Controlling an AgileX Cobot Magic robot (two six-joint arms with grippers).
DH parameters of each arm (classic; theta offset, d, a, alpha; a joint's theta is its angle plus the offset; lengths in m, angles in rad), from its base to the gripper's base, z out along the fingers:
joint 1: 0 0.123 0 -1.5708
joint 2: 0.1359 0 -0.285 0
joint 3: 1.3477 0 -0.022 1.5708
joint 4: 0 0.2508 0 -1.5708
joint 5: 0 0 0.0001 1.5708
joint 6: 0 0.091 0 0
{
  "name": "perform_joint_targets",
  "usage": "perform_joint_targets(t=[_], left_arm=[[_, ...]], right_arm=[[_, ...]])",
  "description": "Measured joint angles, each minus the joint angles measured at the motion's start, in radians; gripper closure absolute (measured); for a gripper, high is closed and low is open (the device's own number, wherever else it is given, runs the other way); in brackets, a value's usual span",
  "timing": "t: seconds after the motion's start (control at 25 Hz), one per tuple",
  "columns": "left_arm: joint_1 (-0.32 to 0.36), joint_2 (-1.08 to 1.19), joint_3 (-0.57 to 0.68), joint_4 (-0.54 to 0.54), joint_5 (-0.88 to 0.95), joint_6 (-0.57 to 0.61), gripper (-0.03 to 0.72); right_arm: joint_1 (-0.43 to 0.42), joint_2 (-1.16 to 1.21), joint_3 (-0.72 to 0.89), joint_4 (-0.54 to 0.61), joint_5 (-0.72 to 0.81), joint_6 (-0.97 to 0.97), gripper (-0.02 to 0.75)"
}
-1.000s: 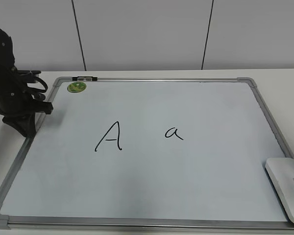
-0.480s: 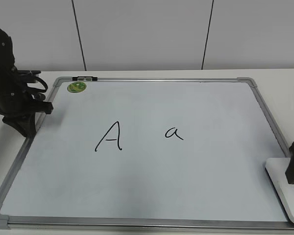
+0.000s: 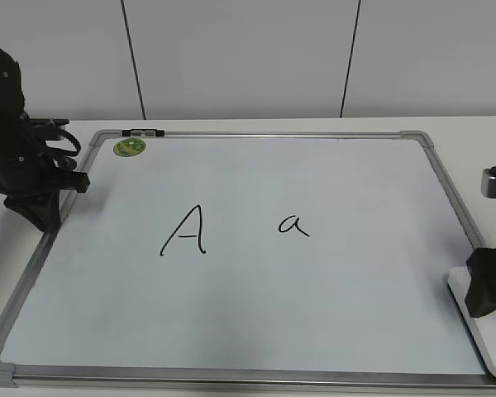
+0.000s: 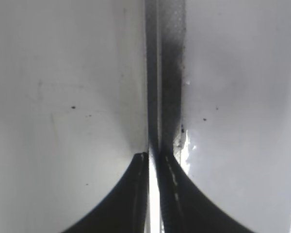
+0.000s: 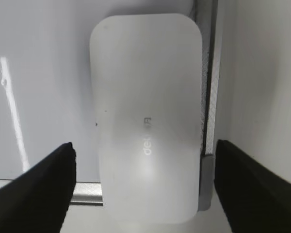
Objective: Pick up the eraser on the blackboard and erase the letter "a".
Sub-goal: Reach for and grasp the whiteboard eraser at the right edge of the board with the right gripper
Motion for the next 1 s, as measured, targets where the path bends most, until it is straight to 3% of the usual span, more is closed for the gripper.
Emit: perform_joint_targets(t=[0.48,1.0], left_arm=[[0.000,0.000,0.000,-0.001,0.000,0.000,0.648],[0.000,0.000,0.000,-0.002,0.000,0.000,0.647]], right_arm=[[0.000,0.117,-0.004,-0.006,-0.045,-0.033,0.093],[0.000,0.144,-0.004,-0.007,-0.062,-0.038,0.214]])
